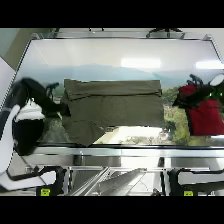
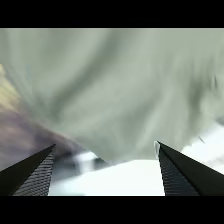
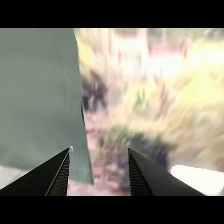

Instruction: Fold the shirts.

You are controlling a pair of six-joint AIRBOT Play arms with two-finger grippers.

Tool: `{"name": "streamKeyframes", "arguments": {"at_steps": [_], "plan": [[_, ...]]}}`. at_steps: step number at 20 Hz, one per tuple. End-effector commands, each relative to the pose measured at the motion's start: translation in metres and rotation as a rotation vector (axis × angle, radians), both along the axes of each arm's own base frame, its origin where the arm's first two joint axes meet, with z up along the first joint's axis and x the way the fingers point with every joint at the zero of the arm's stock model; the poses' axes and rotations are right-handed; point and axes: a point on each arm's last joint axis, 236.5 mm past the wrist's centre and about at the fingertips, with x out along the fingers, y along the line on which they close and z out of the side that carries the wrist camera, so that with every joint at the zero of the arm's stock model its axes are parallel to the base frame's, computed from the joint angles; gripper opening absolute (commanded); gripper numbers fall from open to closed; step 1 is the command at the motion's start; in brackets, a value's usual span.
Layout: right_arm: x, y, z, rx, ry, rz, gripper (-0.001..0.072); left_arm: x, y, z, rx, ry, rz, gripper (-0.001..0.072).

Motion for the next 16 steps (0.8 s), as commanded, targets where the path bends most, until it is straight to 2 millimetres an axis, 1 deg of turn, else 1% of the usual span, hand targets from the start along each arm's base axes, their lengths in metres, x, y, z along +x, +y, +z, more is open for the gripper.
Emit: {"name": "streamKeyframes", "arguments": {"at_steps": [1, 2, 3, 5, 7, 10, 11, 13, 14, 16], "plan": [[-0.037, 0.017, -0.02, 0.107, 0.017, -0.056, 0.042, -0.075, -0.026, -0.031, -0.078, 0.049, 0.054, 0.0705], [-0.039, 0.018, -0.023, 0.109, 0.02, -0.062, 0.042, -0.08, -0.028, -0.037, -0.08, 0.034, 0.072, 0.0705], [-0.041, 0.018, -0.025, 0.111, 0.028, -0.062, 0.042, -0.08, -0.03, -0.041, -0.079, 0.003, 0.093, 0.0705], [-0.041, 0.019, -0.026, 0.114, 0.027, -0.06, 0.042, -0.071, -0.035, -0.048, -0.092, -0.077, 0.149, 0.0705], [-0.036, 0.02, -0.025, 0.123, 0.007, -0.076, 0.042, -0.059, -0.041, -0.051, -0.118, -0.129, 0.187, 0.0704], [-0.027, 0.022, -0.023, 0.136, -0.025, -0.089, 0.042, -0.049, -0.038, -0.062, -0.105, -0.141, 0.211, 0.0704], [-0.026, 0.022, -0.023, 0.133, -0.03, -0.093, 0.042, -0.046, -0.036, -0.068, -0.098, -0.141, 0.22, 0.061], [-0.027, 0.022, -0.026, 0.136, -0.02, -0.093, 0.042, -0.038, -0.03, -0.076, -0.076, -0.163, 0.236, 0.0333], [-0.028, 0.024, -0.03, 0.144, -0.009, -0.089, 0.042, -0.03, -0.028, -0.078, -0.066, -0.192, 0.251, 0.0217], [-0.03, 0.03, -0.04, 0.164, 0.022, -0.088, 0.042, -0.018, -0.028, -0.074, -0.071, -0.228, 0.267, 0.0033]]}}
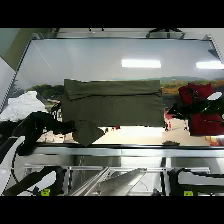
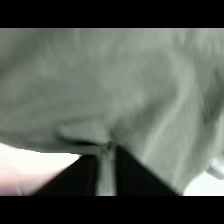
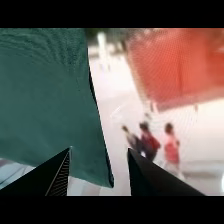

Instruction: Fold the shirts.

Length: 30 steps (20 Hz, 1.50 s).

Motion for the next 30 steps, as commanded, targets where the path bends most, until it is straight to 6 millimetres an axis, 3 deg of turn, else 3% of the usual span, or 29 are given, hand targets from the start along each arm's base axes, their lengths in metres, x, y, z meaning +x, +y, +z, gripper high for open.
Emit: {"name": "streamKeyframes", "arguments": {"at_steps": [1, 7, 8, 11, 13, 16, 18, 20, 24, 26, 30], "plan": [[-0.003, 0.01, -0.015, 0.028, 0.04, 0.012, 0.042, 0.021, 0.002, 0.002, 0.016, -0.072, 0.019, 0.0021], [-0.031, 0.044, -0.047, 0.053, 0.145, 0.082, 0.042, 0.039, 0.0, 0.04, 0.025, -0.197, 0.0, 0.0021], [-0.031, 0.047, -0.047, 0.055, 0.139, 0.097, 0.0384, 0.039, -0.001, 0.044, 0.023, -0.209, -0.001, 0.002], [-0.025, 0.071, -0.029, 0.167, 0.082, 0.13, 0.012, 0.041, -0.001, 0.057, 0.024, -0.249, -0.002, 0.0021], [-0.021, 0.077, -0.012, 0.195, 0.037, 0.147, 0.0023, 0.046, 0.0, 0.073, 0.029, -0.299, -0.005, 0.002], [-0.012, 0.062, 0.023, 0.141, -0.078, 0.135, 0.0023, 0.062, 0.014, 0.127, 0.067, -0.433, -0.01, 0.002], [0.007, 0.052, 0.049, 0.107, -0.18, 0.125, 0.0023, 0.079, 0.032, 0.159, 0.112, -0.518, 0.014, 0.002], [0.04, 0.055, 0.082, 0.104, -0.303, 0.126, 0.0023, 0.105, 0.04, 0.183, 0.117, -0.565, 0.022, 0.002], [0.115, 0.054, 0.135, 0.015, -0.528, 0.114, 0.0023, 0.167, 0.033, 0.197, 0.121, -0.587, -0.058, 0.002], [0.14, 0.058, 0.134, 0.007, -0.554, 0.124, 0.0024, 0.203, 0.025, 0.186, 0.113, -0.572, -0.098, 0.002], [0.18, 0.058, 0.073, 0.001, -0.503, 0.103, 0.0024, 0.268, 0.022, 0.141, 0.106, -0.533, -0.132, 0.002]]}}
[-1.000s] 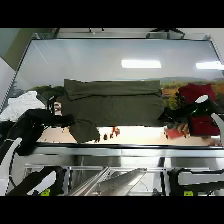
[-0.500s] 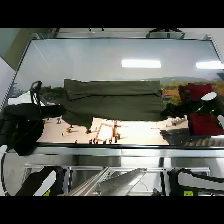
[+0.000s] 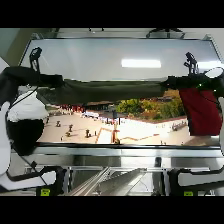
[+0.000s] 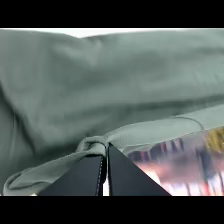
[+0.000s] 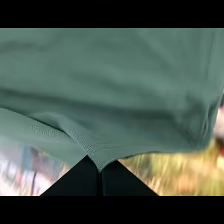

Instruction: Fold the shirts.

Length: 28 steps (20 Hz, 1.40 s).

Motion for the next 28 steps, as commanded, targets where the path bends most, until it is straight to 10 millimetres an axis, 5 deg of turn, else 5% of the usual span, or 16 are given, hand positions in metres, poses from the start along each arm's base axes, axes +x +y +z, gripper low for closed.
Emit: {"name": "streamKeyframes", "arguments": {"at_steps": [1, 5, 9, 10, 11, 12, 14, 19, 24, 26, 28], "plan": [[0.04, -0.004, -0.047, -0.012, 0.011, -0.041, 0.0024, 0.055, -0.002, -0.043, 0.015, 0.024, -0.043, 0.002], [0.047, -0.006, -0.11, -0.001, 0.107, -0.047, 0.0025, 0.091, -0.007, -0.091, 0.028, 0.052, -0.092, 0.002], [0.044, -0.01, -0.132, -0.019, 0.139, -0.05, 0.0072, 0.108, -0.015, -0.109, 0.02, 0.082, -0.135, 0.0023], [0.045, -0.013, -0.128, -0.029, 0.132, -0.044, 0.023, 0.105, -0.017, -0.11, 0.017, 0.103, -0.155, 0.0107], [0.045, -0.019, -0.119, -0.044, 0.126, -0.027, 0.031, 0.103, -0.019, -0.107, 0.015, 0.119, -0.178, 0.0573], [0.045, -0.027, -0.11, -0.077, 0.121, -0.008, 0.0311, 0.103, -0.018, -0.1, 0.013, 0.122, -0.187, 0.0688], [0.045, -0.056, -0.099, -0.164, 0.152, -0.05, 0.0552, 0.105, -0.006, -0.081, 0.015, 0.103, -0.178, 0.0687], [0.043, -0.07, -0.112, -0.16, 0.202, -0.093, 0.0572, 0.092, 0.025, -0.056, -0.016, 0.109, -0.065, 0.0687], [0.036, -0.036, -0.129, 0.004, 0.262, -0.044, 0.0563, 0.058, 0.008, -0.057, -0.061, 0.215, -0.11, 0.0686], [0.03, -0.02, -0.135, 0.041, 0.29, -0.008, 0.0251, 0.052, -0.017, -0.052, -0.11, 0.231, -0.154, 0.0679], [0.027, 0.001, -0.126, 0.091, 0.264, 0.065, 0.0026, 0.05, -0.049, -0.048, -0.135, 0.221, -0.204, 0.0404]]}}
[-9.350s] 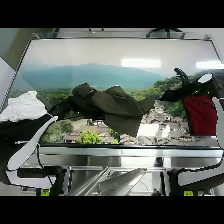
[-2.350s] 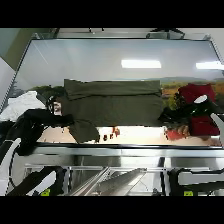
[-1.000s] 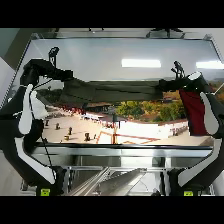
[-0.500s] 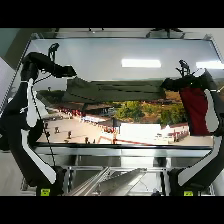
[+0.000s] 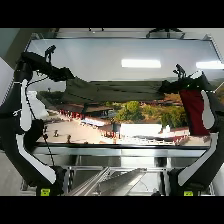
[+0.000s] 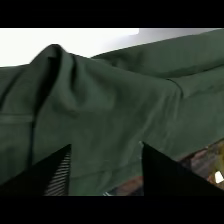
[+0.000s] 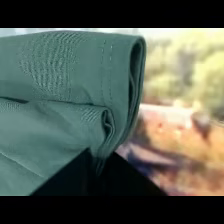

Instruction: Fold the shirts.

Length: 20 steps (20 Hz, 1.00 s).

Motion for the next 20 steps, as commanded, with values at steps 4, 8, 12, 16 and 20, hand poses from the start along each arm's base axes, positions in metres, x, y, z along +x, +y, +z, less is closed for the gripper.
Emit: {"name": "streamKeyframes", "arguments": {"at_steps": [4, 8, 12, 16, 20], "plan": [[-0.006, 0.044, 0.067, 0.163, -0.051, 0.147, 0.0022, -0.005, -0.121, 0.003, -0.061, -0.056, -0.148, 0.002], [-0.01, 0.057, 0.172, 0.2, -0.185, 0.211, 0.0022, -0.017, -0.232, -0.051, -0.072, -0.063, -0.235, 0.002], [-0.033, 0.068, 0.256, 0.203, -0.311, 0.286, 0.0022, -0.048, -0.315, -0.095, -0.082, 0.004, -0.348, 0.002], [-0.044, 0.07, 0.286, 0.181, -0.375, 0.298, 0.0022, -0.052, -0.348, -0.092, -0.201, 0.013, -0.297, 0.002], [-0.042, 0.079, 0.285, 0.184, -0.378, 0.305, 0.0023, -0.053, -0.338, -0.026, -0.319, 0.013, -0.309, 0.002]]}}
